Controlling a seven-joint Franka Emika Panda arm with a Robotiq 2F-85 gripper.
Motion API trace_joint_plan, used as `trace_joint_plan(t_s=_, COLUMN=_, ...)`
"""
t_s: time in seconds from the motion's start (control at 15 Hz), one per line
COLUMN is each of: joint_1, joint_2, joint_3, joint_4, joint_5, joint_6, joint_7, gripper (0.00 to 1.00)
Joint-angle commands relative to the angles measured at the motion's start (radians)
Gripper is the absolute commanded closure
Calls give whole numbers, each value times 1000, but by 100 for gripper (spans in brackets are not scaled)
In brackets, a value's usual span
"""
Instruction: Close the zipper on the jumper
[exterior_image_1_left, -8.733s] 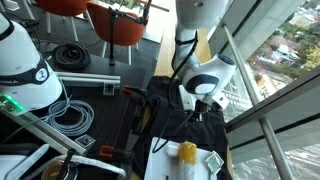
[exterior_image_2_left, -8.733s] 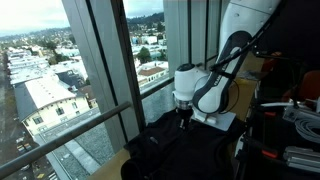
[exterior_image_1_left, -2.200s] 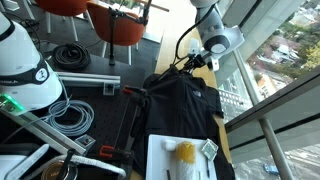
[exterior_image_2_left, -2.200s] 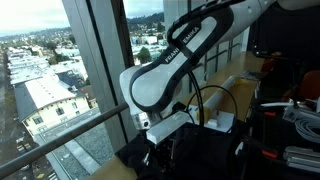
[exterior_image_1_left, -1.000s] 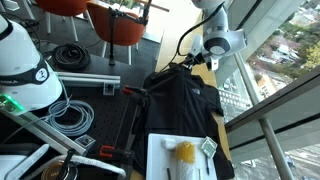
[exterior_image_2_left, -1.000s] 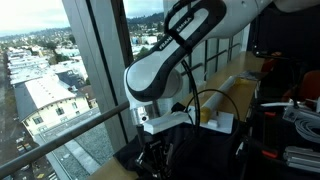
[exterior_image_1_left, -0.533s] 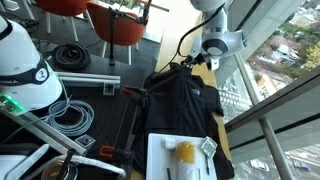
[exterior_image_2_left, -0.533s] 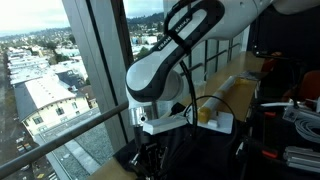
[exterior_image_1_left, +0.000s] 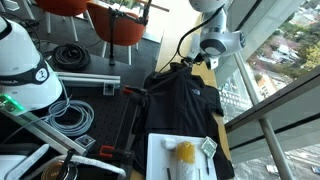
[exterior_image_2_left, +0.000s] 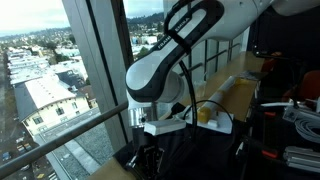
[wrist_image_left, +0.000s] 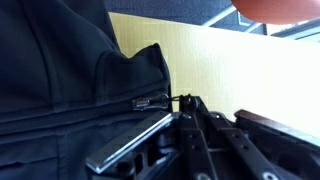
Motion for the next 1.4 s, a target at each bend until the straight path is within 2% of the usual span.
trace_joint_plan(t_s=0.0, joint_1=-27, joint_2=7, joint_3=46, joint_4=-3, joint_5=41, joint_6=26, joint_7=-61, gripper=98)
trace_joint_plan(t_s=0.53, joint_1=-46, joint_2=11, joint_3=55, joint_4=-11, joint_5=28, joint_6=36, joint_7=-137, gripper=98)
trace_joint_plan(t_s=0.87, joint_1=-25, joint_2=-8, joint_3=-3, joint_4=-19, joint_5=-68, joint_6=-7, joint_7=-163, gripper=98)
trace_joint_plan(t_s=1.33, joint_1=-26, joint_2=-2, joint_3=-26, joint_4=-4, joint_5=-188, joint_6=-39, joint_7=-232, gripper=98)
